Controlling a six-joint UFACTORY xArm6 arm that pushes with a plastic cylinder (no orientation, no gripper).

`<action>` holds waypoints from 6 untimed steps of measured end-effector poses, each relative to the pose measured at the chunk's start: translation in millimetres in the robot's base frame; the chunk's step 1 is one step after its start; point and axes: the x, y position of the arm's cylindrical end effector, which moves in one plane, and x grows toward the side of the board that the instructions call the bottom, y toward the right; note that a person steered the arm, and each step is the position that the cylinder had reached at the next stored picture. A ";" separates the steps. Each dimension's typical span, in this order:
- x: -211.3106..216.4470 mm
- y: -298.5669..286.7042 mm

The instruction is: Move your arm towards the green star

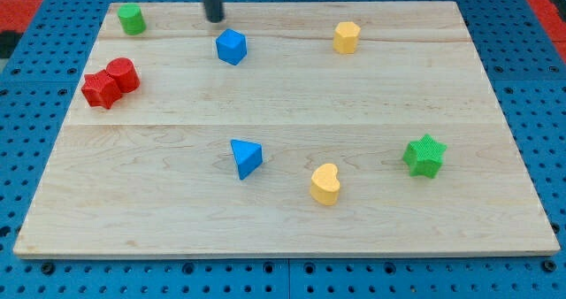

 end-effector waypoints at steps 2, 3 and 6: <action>67.9 122.1; 131.6 124.0; 286.8 303.0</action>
